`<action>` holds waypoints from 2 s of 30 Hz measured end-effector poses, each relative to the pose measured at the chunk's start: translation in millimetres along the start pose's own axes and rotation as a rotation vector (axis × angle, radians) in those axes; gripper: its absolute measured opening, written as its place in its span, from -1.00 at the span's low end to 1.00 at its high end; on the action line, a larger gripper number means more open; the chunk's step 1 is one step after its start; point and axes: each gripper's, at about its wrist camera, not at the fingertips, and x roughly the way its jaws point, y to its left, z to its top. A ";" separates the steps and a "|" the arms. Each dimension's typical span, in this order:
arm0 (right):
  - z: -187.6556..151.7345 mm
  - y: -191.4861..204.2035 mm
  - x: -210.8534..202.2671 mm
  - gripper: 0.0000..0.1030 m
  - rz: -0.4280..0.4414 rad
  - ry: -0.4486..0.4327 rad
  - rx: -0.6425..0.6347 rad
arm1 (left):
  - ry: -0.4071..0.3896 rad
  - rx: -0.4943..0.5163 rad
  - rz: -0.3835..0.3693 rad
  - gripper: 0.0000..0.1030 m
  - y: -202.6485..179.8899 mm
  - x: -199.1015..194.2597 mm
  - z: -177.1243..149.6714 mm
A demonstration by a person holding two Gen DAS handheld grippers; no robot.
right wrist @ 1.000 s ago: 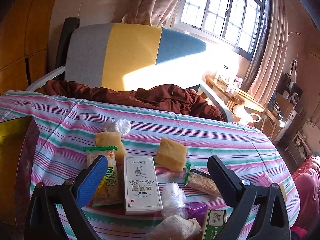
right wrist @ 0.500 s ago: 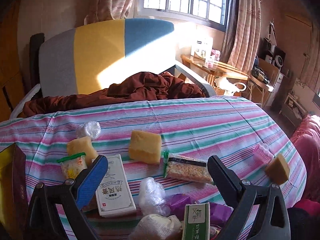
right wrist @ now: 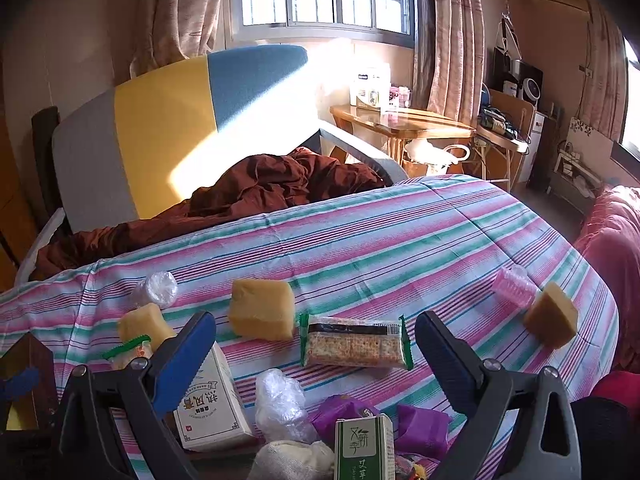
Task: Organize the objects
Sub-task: 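Grasp the WEIDAN cracker packet with the left tool while the right tool grasps the white box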
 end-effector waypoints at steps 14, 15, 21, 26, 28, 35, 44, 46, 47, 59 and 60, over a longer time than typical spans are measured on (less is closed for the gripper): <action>1.3 -4.1 4.4 0.98 0.029 0.004 0.024 | 0.147 -0.061 -0.001 0.53 -27.8 89.2 9.8; 1.2 -3.4 4.4 0.98 0.034 0.002 0.020 | 0.163 -0.078 -0.028 0.25 -25.2 92.9 7.6; 0.4 8.7 2.0 0.94 0.095 -0.012 -0.028 | 0.180 -0.148 -0.109 -0.09 -5.8 79.1 -14.9; -2.5 23.3 4.2 0.79 0.189 0.013 -0.080 | 0.186 -0.093 -0.145 -0.10 -4.7 50.6 -45.0; -5.5 33.7 8.7 0.64 0.223 0.042 -0.115 | 0.180 -0.050 -0.158 -0.10 -9.1 38.1 -58.1; -24.1 62.8 42.0 0.52 0.275 0.221 -0.219 | 0.160 0.033 -0.193 -0.12 -22.1 12.6 -95.1; -42.9 75.6 69.1 0.00 0.236 0.361 -0.321 | 0.122 0.088 -0.157 -0.16 -28.9 8.5 -99.7; -44.3 76.6 67.0 0.00 0.245 0.359 -0.332 | 0.115 0.090 -0.161 -0.21 -27.4 3.8 -102.9; -43.6 76.1 66.7 0.00 0.246 0.359 -0.332 | 0.111 0.090 -0.164 -0.23 -25.4 2.2 -104.7; -29.7 70.1 39.0 0.00 0.320 0.241 -0.276 | -0.035 0.010 -0.157 -0.52 25.4 -84.5 -87.1; -29.5 71.3 36.9 0.00 0.323 0.231 -0.282 | -0.045 -0.013 -0.140 -0.55 40.0 -93.8 -89.6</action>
